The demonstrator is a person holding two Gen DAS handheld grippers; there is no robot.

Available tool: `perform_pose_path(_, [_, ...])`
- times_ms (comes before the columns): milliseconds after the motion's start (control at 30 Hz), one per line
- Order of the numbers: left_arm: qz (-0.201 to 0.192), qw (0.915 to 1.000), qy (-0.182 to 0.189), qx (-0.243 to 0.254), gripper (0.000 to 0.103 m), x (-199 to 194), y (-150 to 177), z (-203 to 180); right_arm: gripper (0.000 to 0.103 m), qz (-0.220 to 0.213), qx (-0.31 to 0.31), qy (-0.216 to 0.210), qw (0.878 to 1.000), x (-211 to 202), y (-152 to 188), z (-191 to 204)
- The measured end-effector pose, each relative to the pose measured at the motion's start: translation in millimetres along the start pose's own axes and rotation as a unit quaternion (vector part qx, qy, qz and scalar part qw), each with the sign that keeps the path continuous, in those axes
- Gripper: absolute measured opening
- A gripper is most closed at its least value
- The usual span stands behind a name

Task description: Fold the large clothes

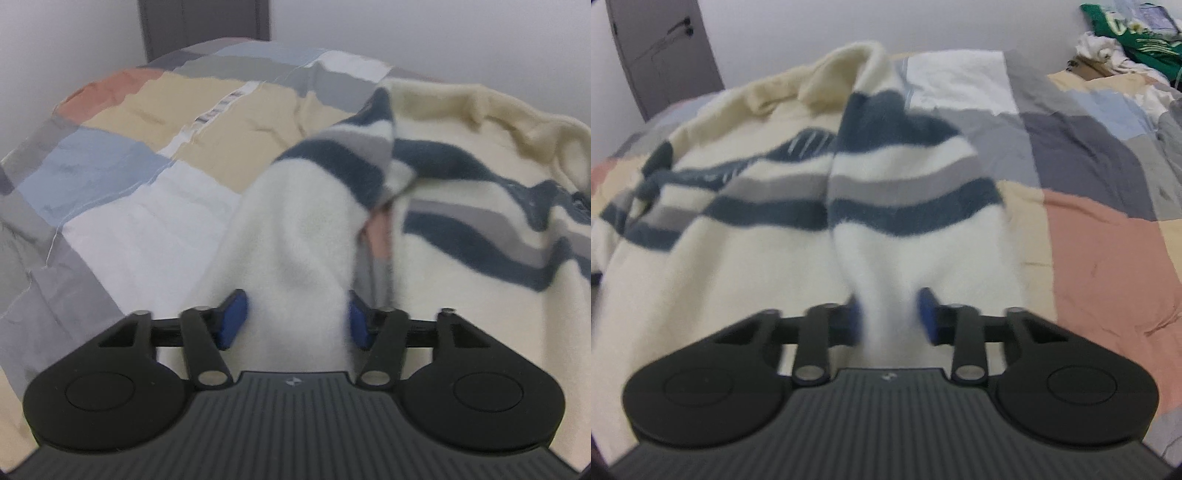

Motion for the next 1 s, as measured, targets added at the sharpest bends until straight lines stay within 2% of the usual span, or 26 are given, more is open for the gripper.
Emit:
perform_pose_path(33, [0.0, 1.0, -0.004, -0.007, 0.045, 1.8, -1.7, 3.1, 0.014, -0.006, 0.001, 0.006, 1.0, -3.7, -1.1, -1.0])
perform_pose_path(67, [-0.002, 0.9999, -0.001, -0.017, 0.04, 2.3, -3.7, 6.9, 0.013, -0.015, -0.001, 0.021, 1.0, -8.3, -3.0, -3.1])
perform_pose_path(133, [-0.006, 0.999, 0.013, -0.041, 0.021, -0.7, -6.4, 16.4, 0.012, -0.028, 0.008, 0.028, 0.999, -16.1, -7.6, -10.5])
perform_pose_path(233, [-0.023, 0.9967, 0.027, -0.074, 0.014, -10.9, -14.0, 32.0, 0.01, -0.04, 0.017, 0.042, 0.998, -23.6, -18.5, -23.6])
perform_pose_path(333, [-0.053, 0.992, 0.035, -0.109, 0.012, -27.3, -27.9, 51.3, 0.01, -0.065, 0.022, 0.062, 0.996, -30.7, -41.0, -39.2])
perform_pose_path(433, [-0.086, 0.9863, 0.033, -0.137, 0.012, -38.5, -48.2, 72.2, 0.01, -0.102, 0.014, 0.104, 0.989, -36.5, -70.2, -57.9])
perform_pose_path(567, [-0.113, 0.9843, 0.019, -0.135, 0.012, -36.4, -81.3, 89.1, 0.01, -0.144, 0.009, 0.168, 0.975, -34.0, -117.8, -93.7])
perform_pose_path(667, [-0.134, 0.9837, -0.006, -0.119, 0.011, -28.5, -103.7, 97.7, 0.01, -0.174, 0.001, 0.216, 0.961, -26.4, -156.7, -120.2])
perform_pose_path(733, [-0.145, 0.9827, -0.029, -0.111, 0.01, -18.3, -119.3, 102.5, 0.01, -0.177, 0.004, 0.24, 0.955, -15.6, -174.5, -135.7])
perform_pose_path(867, [-0.128, 0.9816, -0.039, -0.136, 0.01, 20.8, -138.5, 115.3, 0.01, -0.166, 0.022, 0.264, 0.95, 26.8, -198.8, -164.2])
perform_pose_path(1000, [-0.091, 0.985, -0.055, -0.136, 0.01, 70.0, -137.6, 122.8, 0.01, -0.138, 0.031, 0.292, 0.946, 83.2, -197.4, -186.9])
Point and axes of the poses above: each gripper's, at about its wrist camera, not at the fingertips, and x roughly the way its jaws point, z to its left, y to its underside, the point moved 3 cm from there along x, roughly the way its jaws point, and after that the axes turned 3 degrees about z, right-handed, at the moved point
